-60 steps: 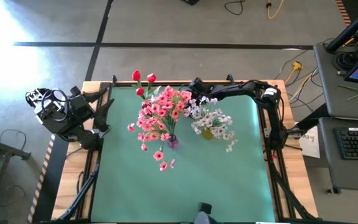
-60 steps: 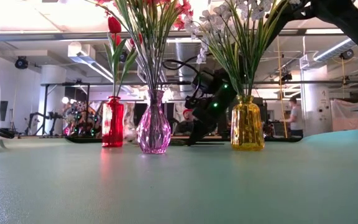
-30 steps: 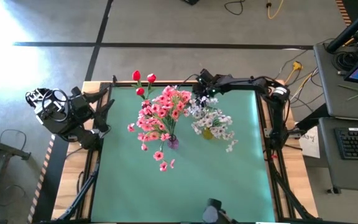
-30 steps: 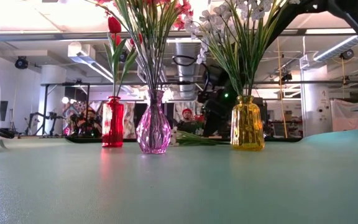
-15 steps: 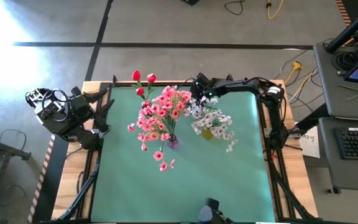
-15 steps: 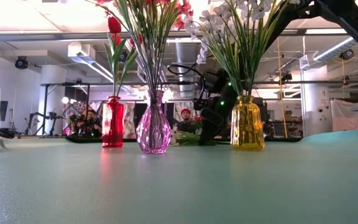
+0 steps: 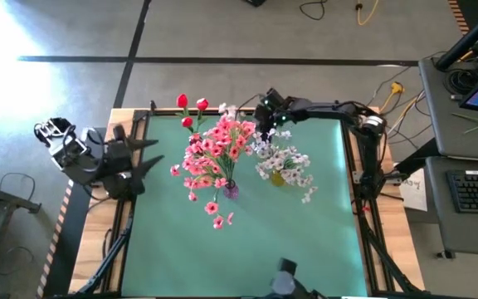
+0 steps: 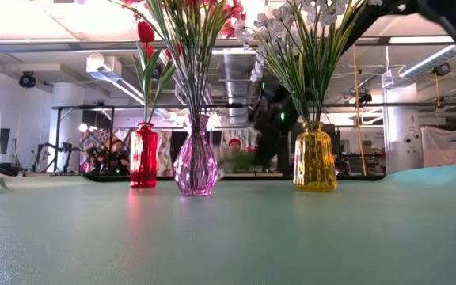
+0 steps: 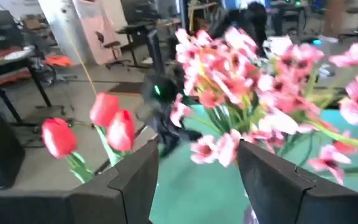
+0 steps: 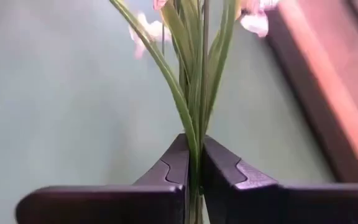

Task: Sort flowers into vase by color
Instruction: Put the white flower into the yellow vase

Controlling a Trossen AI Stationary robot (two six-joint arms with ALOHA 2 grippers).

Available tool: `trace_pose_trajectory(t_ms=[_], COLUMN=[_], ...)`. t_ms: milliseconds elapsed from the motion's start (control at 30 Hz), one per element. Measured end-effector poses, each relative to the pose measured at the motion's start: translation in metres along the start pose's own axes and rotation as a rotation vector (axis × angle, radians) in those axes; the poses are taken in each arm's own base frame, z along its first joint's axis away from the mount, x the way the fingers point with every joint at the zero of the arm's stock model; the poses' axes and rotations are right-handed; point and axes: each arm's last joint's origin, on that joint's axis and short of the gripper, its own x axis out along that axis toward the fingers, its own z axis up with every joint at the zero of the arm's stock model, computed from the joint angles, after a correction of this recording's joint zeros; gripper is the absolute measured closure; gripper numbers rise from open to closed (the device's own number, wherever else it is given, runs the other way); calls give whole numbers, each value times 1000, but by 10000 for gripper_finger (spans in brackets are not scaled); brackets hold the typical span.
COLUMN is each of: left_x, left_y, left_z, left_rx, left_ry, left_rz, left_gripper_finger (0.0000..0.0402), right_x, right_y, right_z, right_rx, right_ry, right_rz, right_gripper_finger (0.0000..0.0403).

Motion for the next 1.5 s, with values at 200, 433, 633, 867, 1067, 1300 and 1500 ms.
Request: trace_pose_trajectory(t_ms=[200,433,633,867,1067,1300,1500], left_x=[7,11,10,11,15,17,13], left_y=[-12,-25,-32,-41,-53,-62,-60], left_z=[-22,-47,-48,-49,-42,-27,5], left_rx=[10,-1,-43,-31,-40,5,3], left_ry=[51,103,100,112,72,-32,-223], left_rz=[-8,-101,-191,-220,-225,-245,-240], left_gripper_finger=[197,197,197,197,197,197,197], right_x=[-47,-117,-192,-264,-302,-321,-333], right_y=[-2,-7,1,18,34,56,84], right_z=[20,41,64,69,72,77,82], right_rx=[-21,-60,-121,-148,-143,-122,-149], right_ry=[-113,-288,-613,-886,-1144,-1308,-1404], right_rz=[-61,-247,-395,-456,-191,-9,166], right_gripper_finger=[384,385,385,385,385,385,385])
